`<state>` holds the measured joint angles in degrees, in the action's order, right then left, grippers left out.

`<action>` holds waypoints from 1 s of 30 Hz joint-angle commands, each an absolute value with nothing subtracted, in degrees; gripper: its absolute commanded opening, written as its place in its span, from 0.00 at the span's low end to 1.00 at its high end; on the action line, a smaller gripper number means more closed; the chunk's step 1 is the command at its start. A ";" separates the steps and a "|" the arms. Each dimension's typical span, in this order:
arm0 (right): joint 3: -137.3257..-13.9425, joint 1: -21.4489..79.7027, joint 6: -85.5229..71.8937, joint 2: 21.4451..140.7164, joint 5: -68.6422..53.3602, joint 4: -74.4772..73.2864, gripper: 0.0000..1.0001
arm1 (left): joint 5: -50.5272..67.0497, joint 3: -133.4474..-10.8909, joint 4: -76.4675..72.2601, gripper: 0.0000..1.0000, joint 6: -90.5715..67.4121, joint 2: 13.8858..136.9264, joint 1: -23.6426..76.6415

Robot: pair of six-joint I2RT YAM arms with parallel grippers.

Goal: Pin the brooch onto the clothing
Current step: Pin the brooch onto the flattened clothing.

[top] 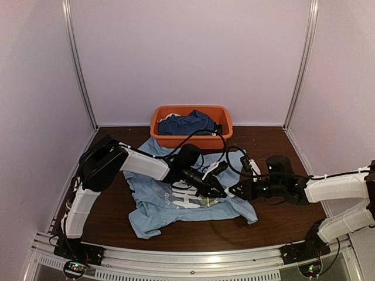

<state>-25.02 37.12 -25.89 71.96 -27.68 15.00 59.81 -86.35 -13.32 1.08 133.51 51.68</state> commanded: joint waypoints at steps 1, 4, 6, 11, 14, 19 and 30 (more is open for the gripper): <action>-26.63 36.57 -25.49 71.79 -28.96 15.23 0.24 | 61.38 -85.76 -15.37 0.00 0.67 130.98 51.24; -26.71 36.43 -25.49 71.94 -29.43 15.38 0.17 | 61.45 -85.78 -15.34 0.00 0.56 130.96 51.24; -26.79 36.38 -25.54 71.94 -29.74 15.53 0.14 | 61.50 -85.78 -15.29 0.00 0.61 130.98 51.24; -26.97 36.24 -25.55 72.10 -30.54 15.49 0.11 | 61.39 -85.86 -15.21 0.00 0.48 131.05 51.24; -27.15 36.20 -25.49 72.94 -31.22 15.31 0.00 | 61.44 -85.87 -15.21 0.00 0.52 131.04 51.24; -27.25 36.14 -25.66 74.25 -32.16 15.39 0.00 | 60.95 -85.95 -15.17 0.00 0.39 130.96 51.24; -27.85 36.12 -25.57 74.56 -29.91 12.37 0.00 | 61.08 -82.87 -19.54 0.58 -3.10 129.08 49.25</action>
